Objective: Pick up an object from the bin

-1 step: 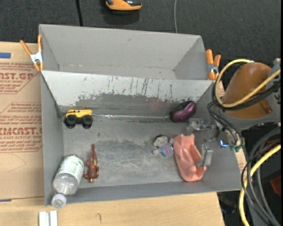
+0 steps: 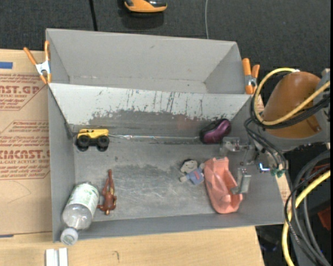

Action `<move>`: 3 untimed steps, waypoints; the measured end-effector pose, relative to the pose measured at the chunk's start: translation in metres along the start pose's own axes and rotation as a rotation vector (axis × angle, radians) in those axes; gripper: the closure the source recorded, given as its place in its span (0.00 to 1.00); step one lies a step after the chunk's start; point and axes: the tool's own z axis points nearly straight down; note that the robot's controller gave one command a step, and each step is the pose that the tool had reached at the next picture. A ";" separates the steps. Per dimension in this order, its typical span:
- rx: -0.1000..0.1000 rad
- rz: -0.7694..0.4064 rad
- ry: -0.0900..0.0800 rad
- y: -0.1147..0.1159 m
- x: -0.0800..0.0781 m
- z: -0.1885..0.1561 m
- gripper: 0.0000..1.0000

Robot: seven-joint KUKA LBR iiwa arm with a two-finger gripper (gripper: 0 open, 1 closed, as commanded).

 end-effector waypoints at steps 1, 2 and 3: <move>0.005 -0.043 -0.007 0.013 -0.030 0.045 0.00; 0.005 0.013 -0.005 0.041 -0.027 0.068 0.00; 0.003 0.020 -0.006 0.050 -0.022 0.069 0.00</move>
Offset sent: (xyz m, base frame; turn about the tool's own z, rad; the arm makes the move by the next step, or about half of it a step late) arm 0.0239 0.0476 -0.0696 0.0128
